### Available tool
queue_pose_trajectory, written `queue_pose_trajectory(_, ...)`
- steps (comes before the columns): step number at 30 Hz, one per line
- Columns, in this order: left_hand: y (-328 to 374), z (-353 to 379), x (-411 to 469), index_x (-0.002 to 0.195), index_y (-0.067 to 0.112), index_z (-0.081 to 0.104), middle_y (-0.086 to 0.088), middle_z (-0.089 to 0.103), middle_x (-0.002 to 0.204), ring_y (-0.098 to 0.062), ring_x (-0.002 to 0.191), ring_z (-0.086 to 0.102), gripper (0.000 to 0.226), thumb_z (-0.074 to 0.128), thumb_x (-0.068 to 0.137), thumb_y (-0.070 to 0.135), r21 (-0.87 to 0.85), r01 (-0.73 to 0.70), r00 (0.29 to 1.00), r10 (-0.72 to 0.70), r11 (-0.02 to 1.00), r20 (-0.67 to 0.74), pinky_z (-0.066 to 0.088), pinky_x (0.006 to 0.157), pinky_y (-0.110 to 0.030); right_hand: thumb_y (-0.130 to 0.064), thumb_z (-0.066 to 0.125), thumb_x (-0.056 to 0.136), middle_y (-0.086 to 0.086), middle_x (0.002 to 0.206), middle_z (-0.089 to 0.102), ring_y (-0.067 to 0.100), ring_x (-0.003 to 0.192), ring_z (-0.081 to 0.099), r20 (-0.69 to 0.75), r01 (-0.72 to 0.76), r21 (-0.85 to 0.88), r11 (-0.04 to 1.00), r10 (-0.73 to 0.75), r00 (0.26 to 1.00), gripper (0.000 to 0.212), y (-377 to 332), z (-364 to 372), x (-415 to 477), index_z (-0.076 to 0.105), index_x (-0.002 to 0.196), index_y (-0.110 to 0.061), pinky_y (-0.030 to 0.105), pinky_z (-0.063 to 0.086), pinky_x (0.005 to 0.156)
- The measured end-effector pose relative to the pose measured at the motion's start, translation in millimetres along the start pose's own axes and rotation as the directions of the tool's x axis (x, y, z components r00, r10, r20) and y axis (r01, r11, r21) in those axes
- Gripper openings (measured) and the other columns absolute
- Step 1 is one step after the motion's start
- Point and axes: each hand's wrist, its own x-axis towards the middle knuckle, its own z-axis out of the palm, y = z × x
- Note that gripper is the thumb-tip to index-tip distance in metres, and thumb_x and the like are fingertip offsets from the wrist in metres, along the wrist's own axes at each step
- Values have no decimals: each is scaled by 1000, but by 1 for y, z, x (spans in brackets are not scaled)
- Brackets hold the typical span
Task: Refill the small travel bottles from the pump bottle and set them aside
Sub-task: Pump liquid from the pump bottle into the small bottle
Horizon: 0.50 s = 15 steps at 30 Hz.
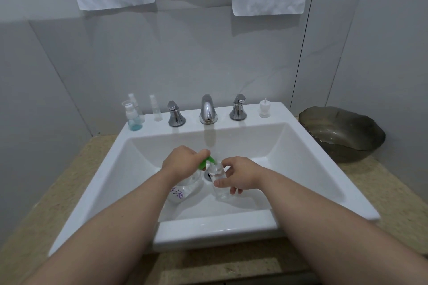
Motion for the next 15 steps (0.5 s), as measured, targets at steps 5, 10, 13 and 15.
queue_pose_trajectory(5, -3, -1, -2, 70, 6, 72, -2, 76, 76, -21, 66, 58, 86, 42, 65, 87, 6, 0, 1000, 0, 1000, -21, 52, 75, -37, -32, 82, 88, 1, 95, 74, 15, 64, 72, -15, -3, 17, 1000, 4, 1000, 38, 0, -1, 1, 63, 118, -18, 26, 54, 56)
queue_pose_trajectory(10, -3, -3, -4, 79, 2, 74, -3, 75, 74, -19, 59, 55, 108, 35, 60, 101, 3, -5, 1000, 5, 1000, -16, 45, 67, -33, -33, 82, 88, 2, 96, 73, 16, 64, 73, -29, -7, 36, 999, 8, 1000, 40, 2, -1, 3, 62, 120, -18, 27, 54, 56)
queue_pose_trajectory(13, -2, -3, -5, 81, 2, 74, -1, 75, 72, -19, 61, 56, 108, 36, 61, 101, 0, 1, 1000, -1, 1000, -13, 46, 68, -34, -32, 82, 88, 1, 93, 71, 16, 63, 72, -31, -8, 36, 999, 9, 999, 41, 1, -1, 2, 62, 120, -17, 27, 54, 56)
queue_pose_trajectory(15, -3, -3, -4, 79, 1, 72, -2, 76, 76, -20, 62, 56, 104, 38, 63, 98, -14, 6, 1000, -6, 1000, -14, 46, 69, -34, -32, 82, 88, 2, 94, 71, 16, 63, 72, -30, -8, 36, 999, 9, 999, 41, 1, 0, 2, 62, 120, -16, 27, 54, 56)
